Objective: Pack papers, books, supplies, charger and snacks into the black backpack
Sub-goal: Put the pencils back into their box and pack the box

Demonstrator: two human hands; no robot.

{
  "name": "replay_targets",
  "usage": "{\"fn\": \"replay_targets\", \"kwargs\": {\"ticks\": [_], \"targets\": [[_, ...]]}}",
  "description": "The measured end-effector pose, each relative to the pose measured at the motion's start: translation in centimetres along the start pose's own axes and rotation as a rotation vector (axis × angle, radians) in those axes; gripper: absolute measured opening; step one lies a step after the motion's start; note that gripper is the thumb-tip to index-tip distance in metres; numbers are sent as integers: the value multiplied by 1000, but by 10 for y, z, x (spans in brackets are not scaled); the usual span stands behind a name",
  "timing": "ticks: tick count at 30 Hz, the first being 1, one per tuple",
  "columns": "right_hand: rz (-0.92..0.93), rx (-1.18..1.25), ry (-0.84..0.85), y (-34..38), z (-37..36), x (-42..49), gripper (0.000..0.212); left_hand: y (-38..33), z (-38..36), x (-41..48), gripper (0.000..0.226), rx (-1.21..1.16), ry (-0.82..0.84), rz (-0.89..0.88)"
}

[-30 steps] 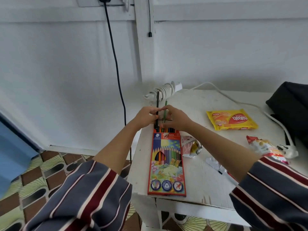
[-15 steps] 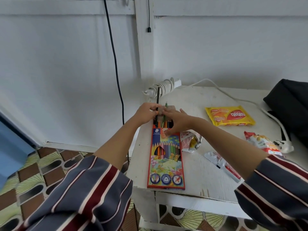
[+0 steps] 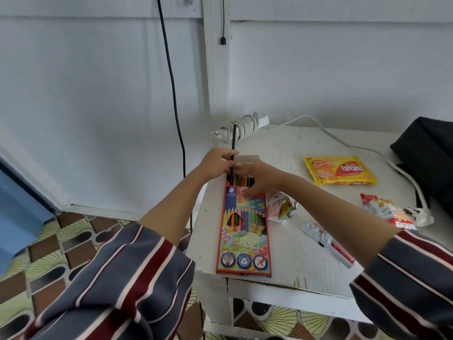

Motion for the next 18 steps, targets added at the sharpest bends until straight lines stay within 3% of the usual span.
{"fn": "replay_targets", "kwargs": {"ticks": [3, 6, 11, 18], "targets": [[3, 55, -34, 3, 1, -4, 68, -4, 0, -1, 38, -13, 2, -6], [23, 99, -80, 8, 6, -9, 74, -6, 1, -3, 39, -29, 4, -13], [18, 33, -33, 10, 3, -8, 66, -4, 3, -5, 40, -52, -6, -1], [-23, 150, -215, -3, 26, -17, 65, -13, 4, -5, 37, -15, -90, -63]]}}
Point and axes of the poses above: each hand's wrist, its own x-axis towards the middle knuckle, its own z-axis out of the back of the hand, y = z × x, the point moved 10 cm from there along x, towards the middle knuckle, and after that the axes turned 8 degrees about z, right-handed, at the moved point
